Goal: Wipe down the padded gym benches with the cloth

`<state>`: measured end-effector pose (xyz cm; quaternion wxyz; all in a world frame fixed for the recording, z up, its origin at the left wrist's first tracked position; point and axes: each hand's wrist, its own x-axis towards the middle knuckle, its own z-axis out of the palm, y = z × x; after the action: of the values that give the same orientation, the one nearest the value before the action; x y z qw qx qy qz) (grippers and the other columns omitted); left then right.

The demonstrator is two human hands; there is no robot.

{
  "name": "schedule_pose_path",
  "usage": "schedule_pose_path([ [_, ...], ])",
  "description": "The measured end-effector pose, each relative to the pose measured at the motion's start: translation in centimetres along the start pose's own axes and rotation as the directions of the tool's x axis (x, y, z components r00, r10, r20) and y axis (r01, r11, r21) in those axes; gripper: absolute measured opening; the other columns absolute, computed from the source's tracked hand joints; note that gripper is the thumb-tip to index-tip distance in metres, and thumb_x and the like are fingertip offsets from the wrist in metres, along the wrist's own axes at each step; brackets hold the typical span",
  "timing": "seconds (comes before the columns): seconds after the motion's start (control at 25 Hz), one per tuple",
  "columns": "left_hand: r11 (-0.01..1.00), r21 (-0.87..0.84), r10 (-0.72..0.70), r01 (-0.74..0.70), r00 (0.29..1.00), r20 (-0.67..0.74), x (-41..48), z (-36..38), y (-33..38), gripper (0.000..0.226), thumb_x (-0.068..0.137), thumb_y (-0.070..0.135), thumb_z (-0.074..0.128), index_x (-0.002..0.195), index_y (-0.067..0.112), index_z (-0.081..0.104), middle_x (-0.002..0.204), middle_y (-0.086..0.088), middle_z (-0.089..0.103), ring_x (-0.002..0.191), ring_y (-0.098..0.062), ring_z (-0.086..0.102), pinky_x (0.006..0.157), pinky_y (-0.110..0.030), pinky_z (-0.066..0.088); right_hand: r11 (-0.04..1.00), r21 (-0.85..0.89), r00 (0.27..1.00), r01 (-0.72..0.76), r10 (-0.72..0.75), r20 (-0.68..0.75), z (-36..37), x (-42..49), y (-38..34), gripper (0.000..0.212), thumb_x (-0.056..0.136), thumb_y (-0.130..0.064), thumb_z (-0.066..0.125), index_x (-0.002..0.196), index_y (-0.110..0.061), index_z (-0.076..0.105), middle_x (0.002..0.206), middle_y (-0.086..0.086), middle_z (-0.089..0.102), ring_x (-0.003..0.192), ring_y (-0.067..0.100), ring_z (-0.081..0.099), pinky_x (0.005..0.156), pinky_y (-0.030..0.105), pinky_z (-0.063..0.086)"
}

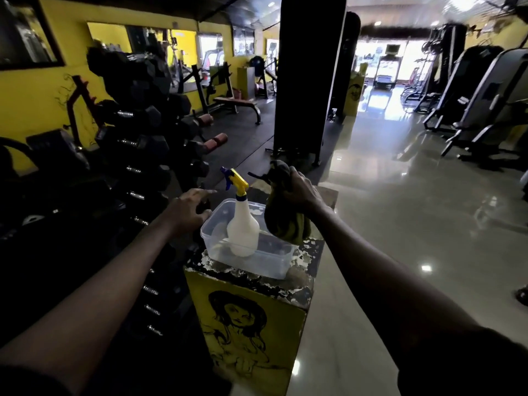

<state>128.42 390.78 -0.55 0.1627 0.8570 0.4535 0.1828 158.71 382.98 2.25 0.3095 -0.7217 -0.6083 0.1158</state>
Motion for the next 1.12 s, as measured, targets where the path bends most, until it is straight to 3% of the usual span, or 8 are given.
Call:
schedule_pose_path([
  [0.08, 0.999, 0.007, -0.044, 0.044, 0.999, 0.010, 0.6, 1.0, -0.4, 0.057, 0.083, 0.042, 0.058, 0.139, 0.032, 0.053, 0.141, -0.002, 0.051, 0.128, -0.026, 0.054, 0.106, -0.042, 0.044, 1.000, 0.021, 1.000, 0.008, -0.009, 0.021, 2.1, 2.1, 1.6, 0.043, 0.095, -0.031, 0.065, 0.127, -0.011, 0.046, 0.125, 0.016, 0.056, 0.100, 0.029, 0.057, 0.076, 0.033, 0.037],
  [0.36, 0.998, 0.052, -0.044, 0.042, 0.998, 0.042, 1.0, 4.2, -1.4, 0.044, 0.087, 0.031, 0.064, 0.130, 0.032, 0.054, 0.129, -0.002, 0.053, 0.111, -0.028, 0.060, 0.093, -0.041, 0.050, 0.997, 0.065, 0.992, -0.050, 0.042, 0.115, 8.5, 4.2, 4.9, 0.050, 0.093, -0.026, 0.067, 0.132, -0.003, 0.045, 0.128, 0.024, 0.055, 0.112, 0.041, 0.058, 0.078, 0.033, 0.038],
  [0.48, 0.998, 0.061, -0.023, 0.022, 1.000, 0.008, 1.3, 4.7, -2.1, 0.035, 0.090, 0.027, 0.065, 0.124, 0.028, 0.058, 0.121, 0.000, 0.053, 0.102, -0.026, 0.062, 0.090, -0.040, 0.050, 0.997, -0.023, 0.978, -0.073, 0.076, 0.196, 11.9, 4.3, 5.8, 0.052, 0.095, -0.025, 0.066, 0.133, -0.001, 0.041, 0.131, 0.024, 0.049, 0.114, 0.041, 0.055, 0.084, 0.043, 0.044],
  [0.68, 0.998, 0.048, 0.030, -0.031, 0.999, 0.013, 1.6, 5.1, -3.2, 0.030, 0.090, 0.024, 0.066, 0.120, 0.027, 0.060, 0.113, 0.004, 0.054, 0.097, -0.022, 0.061, 0.087, -0.038, 0.050, 0.959, -0.239, 0.910, -0.151, 0.229, 0.345, 16.5, 4.3, 7.8, 0.042, 0.108, -0.016, 0.042, 0.141, 0.009, 0.034, 0.141, 0.027, 0.035, 0.121, 0.042, 0.051, 0.099, 0.048, 0.043],
  [0.8, 0.996, 0.035, 0.080, -0.080, 0.997, 0.023, 2.0, 5.7, -3.3, 0.031, 0.088, 0.020, 0.068, 0.118, 0.024, 0.061, 0.112, 0.001, 0.056, 0.101, -0.023, 0.059, 0.089, -0.041, 0.050, 0.940, -0.300, 0.875, -0.163, 0.278, 0.396, 16.6, 5.2, 7.6, 0.057, 0.103, -0.023, 0.057, 0.144, 0.006, 0.033, 0.147, 0.028, 0.030, 0.131, 0.045, 0.043, 0.106, 0.052, 0.043],
  [0.96, 0.976, 0.008, 0.216, -0.216, 0.976, 0.028, 3.3, 6.5, -1.8, 0.028, 0.088, 0.021, 0.067, 0.116, 0.020, 0.064, 0.106, 0.000, 0.059, 0.101, -0.020, 0.057, 0.088, -0.037, 0.048, 0.961, -0.247, 0.908, -0.126, 0.212, 0.361, 12.7, 5.8, 5.0, 0.067, 0.085, -0.033, 0.080, 0.134, -0.001, 0.049, 0.138, 0.019, 0.040, 0.124, 0.035, 0.048, 0.102, 0.044, 0.047],
  [1.04, 0.967, -0.061, 0.251, -0.249, 0.968, 0.026, 3.9, 7.2, -0.1, 0.026, 0.091, 0.021, 0.067, 0.117, 0.022, 0.066, 0.107, 0.002, 0.064, 0.100, -0.015, 0.059, 0.086, -0.030, 0.046, 0.957, -0.272, 0.937, -0.104, 0.186, 0.297, 10.2, 6.2, 4.5, 0.056, 0.086, -0.040, 0.076, 0.126, -0.005, 0.059, 0.131, 0.014, 0.051, 0.119, 0.030, 0.051, 0.098, 0.038, 0.049],
  [1.12, 0.947, -0.150, 0.295, -0.285, 0.954, 0.047, 4.8, 8.1, 1.4, 0.026, 0.093, 0.022, 0.067, 0.119, 0.026, 0.067, 0.109, 0.002, 0.069, 0.099, -0.011, 0.062, 0.086, -0.030, 0.050, 0.956, -0.271, 0.966, -0.110, 0.167, 0.198, 7.6, 6.2, 4.7, 0.035, 0.089, -0.036, 0.068, 0.108, -0.007, 0.067, 0.118, 0.015, 0.063, 0.110, 0.031, 0.059, 0.082, 0.032, 0.048],
])
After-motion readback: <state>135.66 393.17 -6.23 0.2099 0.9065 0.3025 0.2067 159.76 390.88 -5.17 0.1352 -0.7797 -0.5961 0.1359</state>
